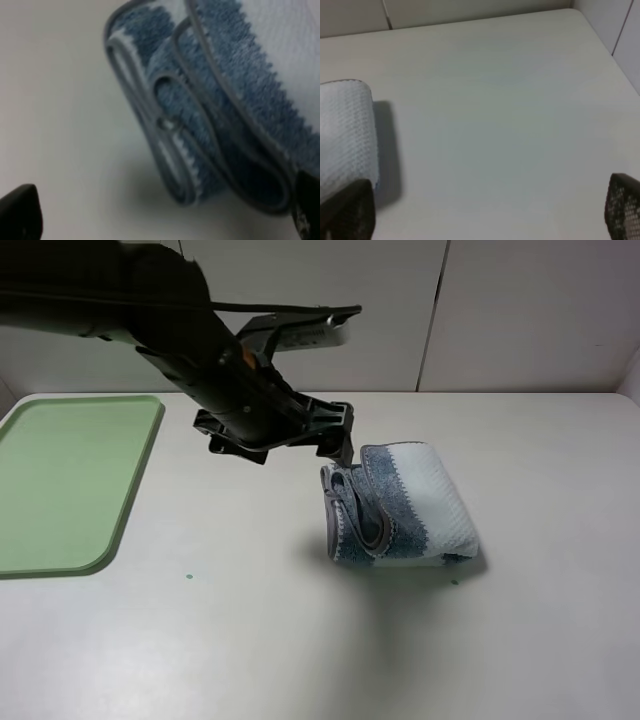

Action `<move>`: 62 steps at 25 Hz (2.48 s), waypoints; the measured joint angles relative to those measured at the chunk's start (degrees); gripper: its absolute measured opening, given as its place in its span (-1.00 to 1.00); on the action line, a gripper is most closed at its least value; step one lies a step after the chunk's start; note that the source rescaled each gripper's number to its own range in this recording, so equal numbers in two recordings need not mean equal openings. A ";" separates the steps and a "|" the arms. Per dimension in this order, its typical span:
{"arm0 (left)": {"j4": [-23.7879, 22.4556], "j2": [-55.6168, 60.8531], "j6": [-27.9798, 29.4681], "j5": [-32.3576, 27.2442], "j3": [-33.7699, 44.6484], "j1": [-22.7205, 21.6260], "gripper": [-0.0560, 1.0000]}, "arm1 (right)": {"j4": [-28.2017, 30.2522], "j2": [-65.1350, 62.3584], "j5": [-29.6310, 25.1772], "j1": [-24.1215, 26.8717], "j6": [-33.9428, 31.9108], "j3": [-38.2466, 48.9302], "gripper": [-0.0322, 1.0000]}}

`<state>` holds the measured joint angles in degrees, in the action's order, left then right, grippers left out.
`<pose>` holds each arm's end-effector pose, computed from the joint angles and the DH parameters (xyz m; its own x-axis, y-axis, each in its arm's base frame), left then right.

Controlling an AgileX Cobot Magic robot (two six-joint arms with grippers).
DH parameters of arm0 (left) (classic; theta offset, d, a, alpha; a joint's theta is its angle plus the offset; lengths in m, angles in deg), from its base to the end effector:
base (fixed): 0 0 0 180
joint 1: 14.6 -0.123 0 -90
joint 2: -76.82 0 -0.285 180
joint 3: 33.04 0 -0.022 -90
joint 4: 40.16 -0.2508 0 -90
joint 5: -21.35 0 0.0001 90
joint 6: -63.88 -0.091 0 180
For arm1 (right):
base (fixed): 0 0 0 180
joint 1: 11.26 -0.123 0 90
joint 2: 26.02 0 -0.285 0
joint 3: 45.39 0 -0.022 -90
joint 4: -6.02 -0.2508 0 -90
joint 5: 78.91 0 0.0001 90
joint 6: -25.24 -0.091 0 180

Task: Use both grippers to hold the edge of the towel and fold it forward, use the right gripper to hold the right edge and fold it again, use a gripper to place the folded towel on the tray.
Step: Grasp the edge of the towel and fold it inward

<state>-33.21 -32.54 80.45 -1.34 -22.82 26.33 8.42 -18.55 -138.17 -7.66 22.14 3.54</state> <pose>0.2837 -0.2516 0.2154 -0.8130 0.1887 -0.5509 0.3895 0.8794 -0.2737 -0.0041 -0.0030 0.2777 -0.4285 0.0597 -0.9016 0.1092 0.9939 0.0139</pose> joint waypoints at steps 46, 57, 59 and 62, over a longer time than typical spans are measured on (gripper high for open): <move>2.94 -23.90 11.56 18.01 -8.09 3.46 1.00 | -1.78 -0.05 0.00 0.00 0.00 0.00 1.00; 5.45 -25.08 11.56 21.18 -8.44 4.82 0.67 | -2.39 -0.05 0.04 0.00 0.00 0.00 1.00; 5.70 -25.27 11.56 21.08 -8.44 4.82 0.46 | -2.39 -0.05 0.04 0.00 0.00 0.00 1.00; 6.09 -25.53 11.71 20.88 -8.44 4.86 0.10 | -2.39 -0.05 0.04 0.00 0.00 0.00 1.00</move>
<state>-27.12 -58.07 92.17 19.54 -31.26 31.18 6.02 -18.60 -138.12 -7.66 22.14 3.54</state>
